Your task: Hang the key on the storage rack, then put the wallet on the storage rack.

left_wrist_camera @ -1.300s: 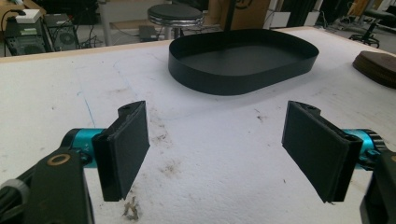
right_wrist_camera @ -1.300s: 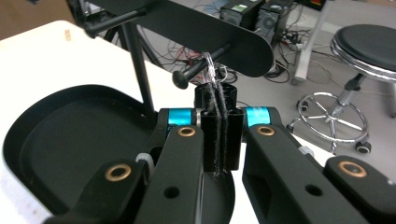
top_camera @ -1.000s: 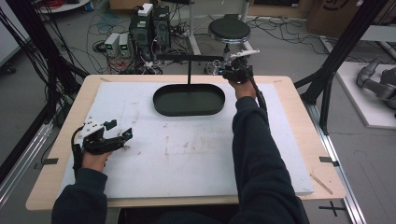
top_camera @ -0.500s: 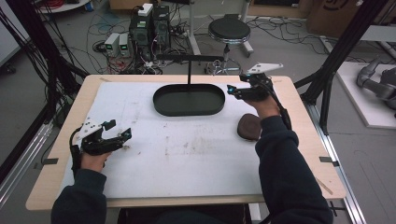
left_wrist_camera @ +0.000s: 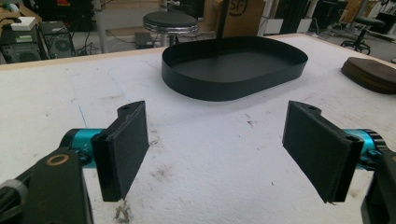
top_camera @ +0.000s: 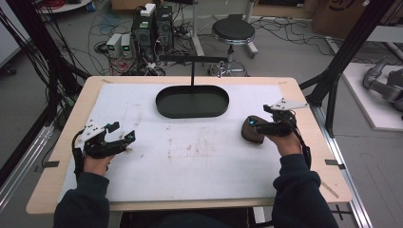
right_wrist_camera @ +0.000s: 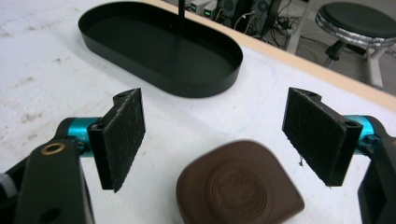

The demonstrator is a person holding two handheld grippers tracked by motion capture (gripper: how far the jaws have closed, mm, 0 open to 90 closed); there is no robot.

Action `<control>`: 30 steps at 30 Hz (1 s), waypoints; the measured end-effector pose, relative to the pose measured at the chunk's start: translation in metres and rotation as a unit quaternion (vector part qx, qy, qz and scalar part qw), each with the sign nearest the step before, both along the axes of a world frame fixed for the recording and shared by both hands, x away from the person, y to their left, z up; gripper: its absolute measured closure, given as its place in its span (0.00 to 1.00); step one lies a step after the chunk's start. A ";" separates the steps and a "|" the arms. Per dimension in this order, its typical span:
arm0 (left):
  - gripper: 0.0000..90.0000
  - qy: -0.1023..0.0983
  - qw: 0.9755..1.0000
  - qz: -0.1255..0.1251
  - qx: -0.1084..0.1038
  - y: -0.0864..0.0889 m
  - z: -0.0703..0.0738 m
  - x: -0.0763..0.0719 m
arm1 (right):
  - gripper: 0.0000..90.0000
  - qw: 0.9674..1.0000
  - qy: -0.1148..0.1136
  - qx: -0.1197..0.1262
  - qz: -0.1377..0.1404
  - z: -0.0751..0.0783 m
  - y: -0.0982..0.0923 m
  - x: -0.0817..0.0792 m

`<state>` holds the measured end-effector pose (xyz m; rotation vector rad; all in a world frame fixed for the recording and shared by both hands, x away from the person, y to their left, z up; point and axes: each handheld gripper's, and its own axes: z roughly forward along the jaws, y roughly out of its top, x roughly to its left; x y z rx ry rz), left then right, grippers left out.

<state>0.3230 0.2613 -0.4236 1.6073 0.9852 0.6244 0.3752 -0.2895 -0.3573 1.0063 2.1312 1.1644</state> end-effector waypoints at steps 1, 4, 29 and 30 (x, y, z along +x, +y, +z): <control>0.25 -0.001 1.000 0.000 -0.001 0.000 0.000 0.001 | 0.24 1.000 -0.001 0.000 -0.001 -0.002 -0.001 -0.001; 0.25 0.000 1.000 -0.002 0.001 -0.001 -0.001 0.001 | 0.23 1.000 -0.008 0.015 -0.006 -0.007 -0.004 -0.006; 0.25 0.002 1.000 -0.009 0.010 -0.006 0.000 0.001 | 0.24 0.992 0.061 0.039 -0.101 -0.047 -0.005 -0.002; 0.25 0.003 1.000 -0.010 0.013 -0.006 0.000 0.002 | 0.27 0.993 0.063 0.024 -0.096 -0.050 0.001 -0.001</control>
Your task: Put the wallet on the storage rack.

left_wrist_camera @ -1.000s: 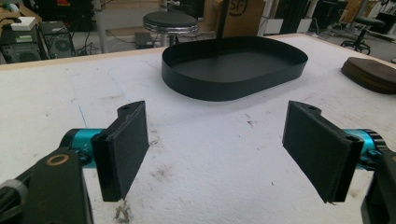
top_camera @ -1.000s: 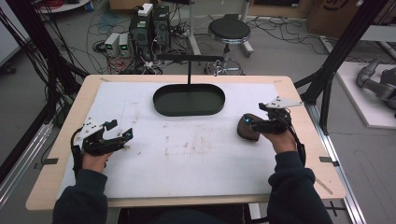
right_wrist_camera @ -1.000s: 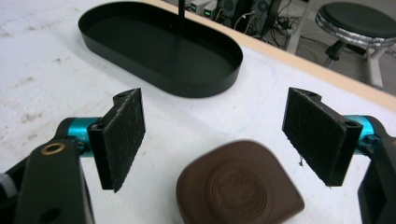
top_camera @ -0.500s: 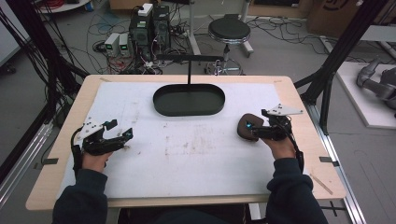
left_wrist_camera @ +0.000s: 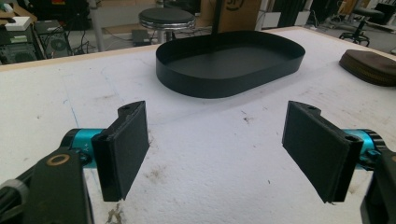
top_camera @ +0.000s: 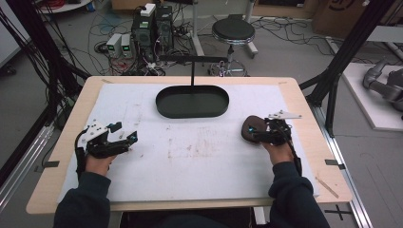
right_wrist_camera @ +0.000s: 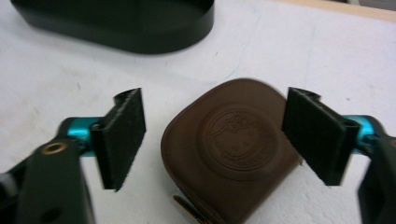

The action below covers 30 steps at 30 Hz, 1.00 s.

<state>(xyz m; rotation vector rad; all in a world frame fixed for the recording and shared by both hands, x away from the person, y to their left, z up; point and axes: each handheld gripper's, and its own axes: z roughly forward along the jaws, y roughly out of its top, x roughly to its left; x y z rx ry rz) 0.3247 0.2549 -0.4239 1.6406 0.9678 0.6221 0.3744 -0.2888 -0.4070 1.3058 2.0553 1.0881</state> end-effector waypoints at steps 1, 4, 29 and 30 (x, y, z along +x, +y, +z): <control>0.25 0.000 1.000 0.000 0.000 0.000 0.000 0.000 | 0.29 1.000 0.002 -0.023 0.008 -0.003 0.006 0.002; 0.25 0.001 1.000 0.002 -0.001 0.000 0.000 0.001 | 0.30 0.997 0.016 -0.071 0.017 -0.013 0.018 0.010; 0.25 0.004 1.000 0.006 0.002 0.000 0.000 0.001 | 0.33 0.988 0.075 -0.114 0.078 -0.003 -0.031 -0.001; 0.25 0.004 1.000 0.005 0.003 -0.001 0.000 0.001 | 0.30 0.991 0.070 -0.089 0.065 -0.003 -0.034 0.000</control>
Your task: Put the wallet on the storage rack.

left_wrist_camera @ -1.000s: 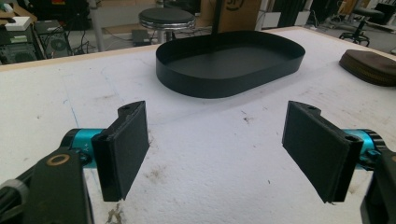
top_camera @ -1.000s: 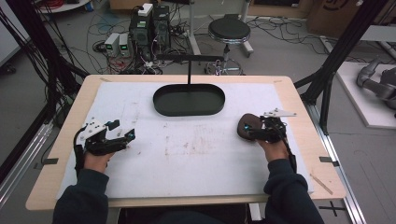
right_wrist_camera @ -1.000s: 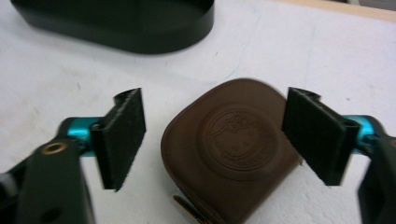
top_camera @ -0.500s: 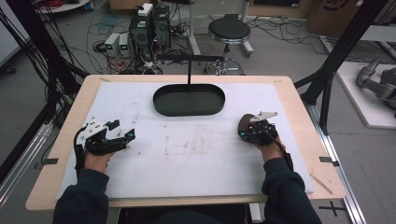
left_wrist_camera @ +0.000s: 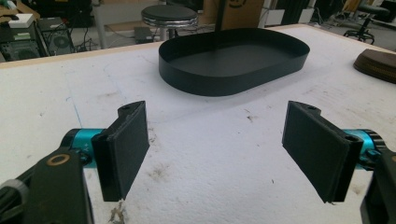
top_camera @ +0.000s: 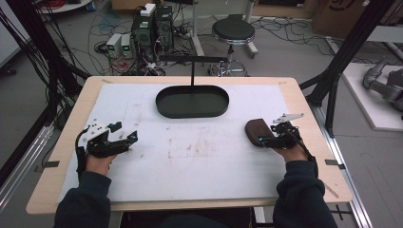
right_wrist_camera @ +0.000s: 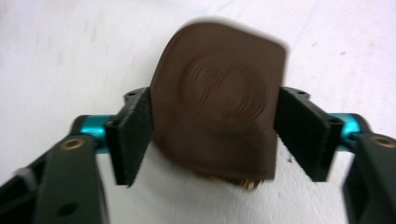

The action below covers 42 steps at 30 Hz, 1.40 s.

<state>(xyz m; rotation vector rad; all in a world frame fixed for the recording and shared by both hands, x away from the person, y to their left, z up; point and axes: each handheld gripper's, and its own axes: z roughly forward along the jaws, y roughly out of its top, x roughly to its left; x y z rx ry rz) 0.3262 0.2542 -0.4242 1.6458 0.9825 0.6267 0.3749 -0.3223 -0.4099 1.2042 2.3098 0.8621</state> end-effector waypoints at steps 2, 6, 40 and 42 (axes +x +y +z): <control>0.25 0.001 1.000 0.000 0.000 -0.001 0.000 0.000 | 0.23 0.999 -0.007 0.026 -0.025 -0.002 -0.004 0.005; 0.25 0.001 1.000 -0.001 0.002 -0.001 0.000 0.000 | 0.20 0.995 0.007 0.045 -0.083 -0.017 -0.006 0.020; 0.25 0.001 1.000 -0.003 0.006 -0.003 0.000 0.000 | 0.59 0.999 -0.053 0.007 -0.001 0.003 0.014 0.014; 0.25 0.001 1.000 -0.001 0.005 -0.002 0.000 0.000 | 0.64 0.998 -0.068 -0.002 -0.001 0.008 0.015 0.011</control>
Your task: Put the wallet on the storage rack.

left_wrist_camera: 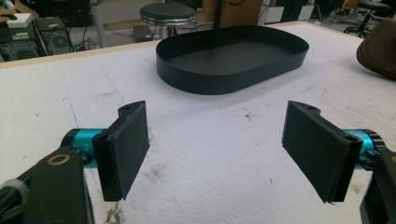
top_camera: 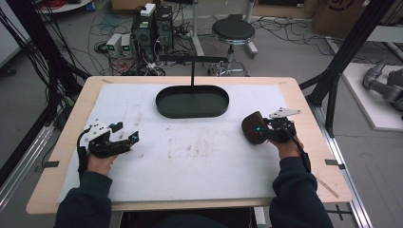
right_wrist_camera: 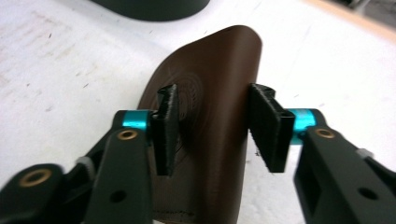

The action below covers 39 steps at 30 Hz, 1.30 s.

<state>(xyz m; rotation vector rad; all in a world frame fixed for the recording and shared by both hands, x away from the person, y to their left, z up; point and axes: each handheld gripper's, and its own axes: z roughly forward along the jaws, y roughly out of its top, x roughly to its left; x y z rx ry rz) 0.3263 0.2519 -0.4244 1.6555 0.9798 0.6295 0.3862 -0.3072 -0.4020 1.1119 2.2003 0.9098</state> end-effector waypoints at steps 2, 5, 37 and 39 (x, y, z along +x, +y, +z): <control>0.25 0.000 1.000 0.001 0.000 0.001 0.000 0.000 | 0.69 1.000 -0.019 -0.009 -0.006 0.006 -0.002 -0.003; 0.25 0.000 1.000 0.002 -0.002 0.001 0.000 0.000 | 0.73 0.998 -0.038 -0.039 -0.014 0.012 -0.004 -0.007; 0.26 -0.003 1.000 0.003 -0.003 0.002 0.001 0.000 | 0.37 0.998 -0.003 0.003 0.057 -0.007 0.000 -0.007; 0.26 -0.003 1.000 0.003 -0.002 0.002 0.000 0.000 | 0.41 0.998 0.000 0.000 0.060 -0.008 0.000 -0.006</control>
